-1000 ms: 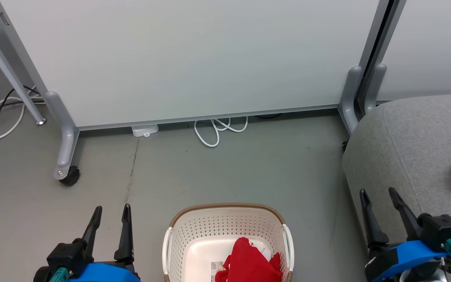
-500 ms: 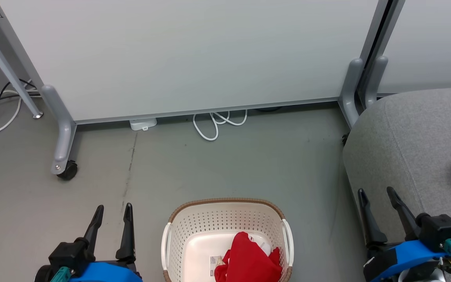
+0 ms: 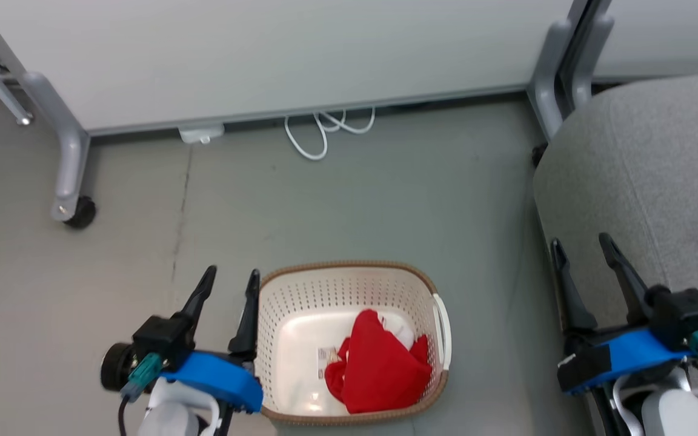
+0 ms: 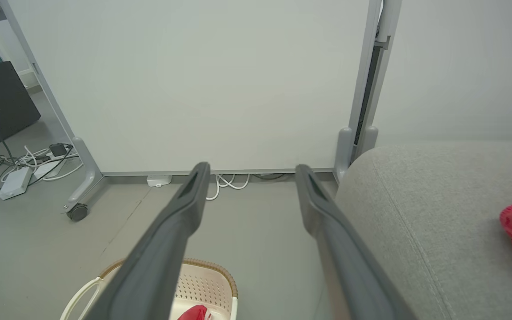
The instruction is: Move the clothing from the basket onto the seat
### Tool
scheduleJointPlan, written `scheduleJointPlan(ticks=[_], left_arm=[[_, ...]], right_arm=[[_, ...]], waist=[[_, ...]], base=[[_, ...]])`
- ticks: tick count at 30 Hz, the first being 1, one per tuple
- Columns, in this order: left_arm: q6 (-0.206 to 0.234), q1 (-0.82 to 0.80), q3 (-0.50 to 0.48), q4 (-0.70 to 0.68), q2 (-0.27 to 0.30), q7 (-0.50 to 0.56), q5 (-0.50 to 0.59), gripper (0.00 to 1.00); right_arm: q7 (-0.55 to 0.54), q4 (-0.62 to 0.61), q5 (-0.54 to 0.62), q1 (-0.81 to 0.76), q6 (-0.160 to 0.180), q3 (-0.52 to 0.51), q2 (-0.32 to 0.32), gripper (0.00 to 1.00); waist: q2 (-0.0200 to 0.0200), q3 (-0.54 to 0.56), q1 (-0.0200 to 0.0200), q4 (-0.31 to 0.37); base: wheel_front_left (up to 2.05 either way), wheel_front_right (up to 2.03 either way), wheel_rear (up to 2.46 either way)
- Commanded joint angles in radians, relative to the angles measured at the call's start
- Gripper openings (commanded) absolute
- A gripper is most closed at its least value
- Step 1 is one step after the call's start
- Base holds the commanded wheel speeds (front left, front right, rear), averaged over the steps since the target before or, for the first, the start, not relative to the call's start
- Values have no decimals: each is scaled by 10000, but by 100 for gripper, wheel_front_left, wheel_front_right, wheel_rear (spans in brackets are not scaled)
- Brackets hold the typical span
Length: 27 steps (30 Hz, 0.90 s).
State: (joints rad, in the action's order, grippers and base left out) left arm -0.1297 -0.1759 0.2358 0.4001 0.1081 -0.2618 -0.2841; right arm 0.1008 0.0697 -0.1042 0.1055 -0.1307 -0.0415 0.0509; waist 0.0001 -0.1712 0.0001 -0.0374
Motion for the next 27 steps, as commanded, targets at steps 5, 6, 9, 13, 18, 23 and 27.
scheduleJointPlan(ticks=[5, 6, 9, 13, 18, 23, 27], left_arm=[[-11, -1255, 748, 920, -44, -48, -297, 100], [-11, -1503, 912, 1123, -60, -48, -352, 100], [-11, -2209, 1497, 1833, -108, -50, -608, 100], [-11, -3312, 2190, 2593, -67, -48, -934, 100], [-11, -4452, 2859, 3416, 15, -50, -1253, 100], [-11, -5314, 3198, 4492, 8, -50, -1740, 100], [-11, -5945, 3494, 5247, -93, -48, -2076, 100]], right_arm=[[-165, -418, 312, 767, -1, 291, -8, 100], [-193, -482, 375, 898, -1, 322, -6, 100], [-236, -731, 491, 1263, -1, 414, -7, 100], [-354, -1161, 745, 1620, -1, 492, -7, 100], [-381, -1652, 866, 1929, -1, 621, -8, 100], [-275, -1883, 744, 2293, -1, 985, -8, 100], [-94, -1962, 566, 2557, -1, 1268, -8, 100]], waist=[[-1, -1828, -1, 498], [-1, -2099, -1, 565], [-1, -2878, -1, 717], [-1, -3973, -1, 886], [-1, -5076, -1, 1104], [-1, -5849, -1, 1476], [-1, -6292, -1, 1772]], base=[[0, 0, 0], [0, 0, 0], [0, 0, 0], [0, 0, 0], [0, 0, 0], [0, 0, 0], [0, 0, 0]])
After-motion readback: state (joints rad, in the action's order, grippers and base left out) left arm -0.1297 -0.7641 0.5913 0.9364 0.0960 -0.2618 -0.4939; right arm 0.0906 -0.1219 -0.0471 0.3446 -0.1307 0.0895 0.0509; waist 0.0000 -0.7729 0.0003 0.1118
